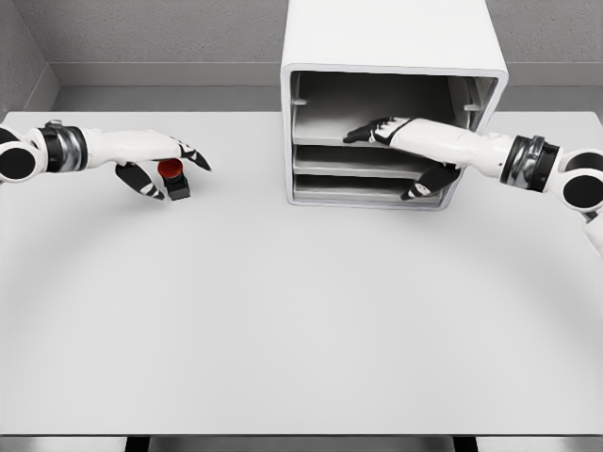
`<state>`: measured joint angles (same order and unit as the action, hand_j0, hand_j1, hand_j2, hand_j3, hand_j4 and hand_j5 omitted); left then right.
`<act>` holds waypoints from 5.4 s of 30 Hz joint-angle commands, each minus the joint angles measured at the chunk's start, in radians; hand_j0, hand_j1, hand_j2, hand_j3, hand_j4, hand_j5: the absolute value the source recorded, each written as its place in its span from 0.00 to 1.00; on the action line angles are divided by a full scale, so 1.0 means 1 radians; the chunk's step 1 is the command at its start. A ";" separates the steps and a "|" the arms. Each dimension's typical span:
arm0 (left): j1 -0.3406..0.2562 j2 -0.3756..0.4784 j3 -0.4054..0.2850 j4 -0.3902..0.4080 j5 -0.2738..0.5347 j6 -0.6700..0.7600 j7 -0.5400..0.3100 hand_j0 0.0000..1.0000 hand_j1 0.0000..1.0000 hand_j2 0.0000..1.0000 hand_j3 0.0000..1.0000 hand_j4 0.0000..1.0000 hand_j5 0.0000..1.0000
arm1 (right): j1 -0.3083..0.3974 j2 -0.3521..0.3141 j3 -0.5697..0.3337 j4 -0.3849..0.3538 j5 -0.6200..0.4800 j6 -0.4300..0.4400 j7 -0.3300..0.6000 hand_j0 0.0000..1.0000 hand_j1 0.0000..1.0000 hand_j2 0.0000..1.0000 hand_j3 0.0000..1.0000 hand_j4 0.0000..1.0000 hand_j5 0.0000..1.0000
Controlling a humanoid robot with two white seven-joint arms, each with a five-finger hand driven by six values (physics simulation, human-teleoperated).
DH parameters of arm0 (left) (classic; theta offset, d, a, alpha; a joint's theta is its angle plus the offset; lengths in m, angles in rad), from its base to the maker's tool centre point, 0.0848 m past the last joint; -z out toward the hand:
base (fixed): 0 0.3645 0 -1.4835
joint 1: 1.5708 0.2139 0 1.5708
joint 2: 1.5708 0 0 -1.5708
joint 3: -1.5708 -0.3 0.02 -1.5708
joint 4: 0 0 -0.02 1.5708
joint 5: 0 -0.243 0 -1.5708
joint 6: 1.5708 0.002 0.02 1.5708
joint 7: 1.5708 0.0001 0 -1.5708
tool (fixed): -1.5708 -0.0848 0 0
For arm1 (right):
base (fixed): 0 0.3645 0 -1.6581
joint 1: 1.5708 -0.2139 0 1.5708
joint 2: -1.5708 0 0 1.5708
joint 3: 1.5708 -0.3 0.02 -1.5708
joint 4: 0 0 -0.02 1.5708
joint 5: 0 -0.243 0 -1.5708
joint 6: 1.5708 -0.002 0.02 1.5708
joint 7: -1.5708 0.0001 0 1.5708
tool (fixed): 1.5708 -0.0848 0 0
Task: Slide open multi-storey tabletop storage cabinets and put open load switch and slide close multi-storey tabletop storage cabinets
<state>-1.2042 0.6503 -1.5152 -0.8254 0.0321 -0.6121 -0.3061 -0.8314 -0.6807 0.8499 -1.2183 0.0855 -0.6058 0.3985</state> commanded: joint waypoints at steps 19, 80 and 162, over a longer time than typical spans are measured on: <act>0.002 -0.020 0.003 0.022 -0.006 0.001 -0.002 0.62 0.62 0.62 0.62 0.62 0.62 | 0.095 -0.183 -0.057 -0.337 0.010 -0.005 0.005 1.00 1.00 1.00 1.00 1.00 1.00; -0.107 0.221 0.018 -0.529 0.003 0.001 -0.007 0.38 0.38 0.38 0.38 0.38 0.38 | 0.230 -0.281 -0.150 -0.441 0.016 0.041 0.010 1.00 1.00 1.00 1.00 1.00 1.00; -0.305 -0.096 0.021 -0.549 0.077 0.001 0.002 0.36 0.36 0.36 0.36 0.36 0.36 | 0.184 -0.321 -0.203 -0.481 0.072 -0.005 0.187 1.00 1.00 1.00 1.00 1.00 1.00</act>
<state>-1.5048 0.5743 -1.4965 -1.3850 0.1020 -0.6134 -0.3040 -0.6473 -1.0006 0.6460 -1.6987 0.1646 -0.6136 0.5870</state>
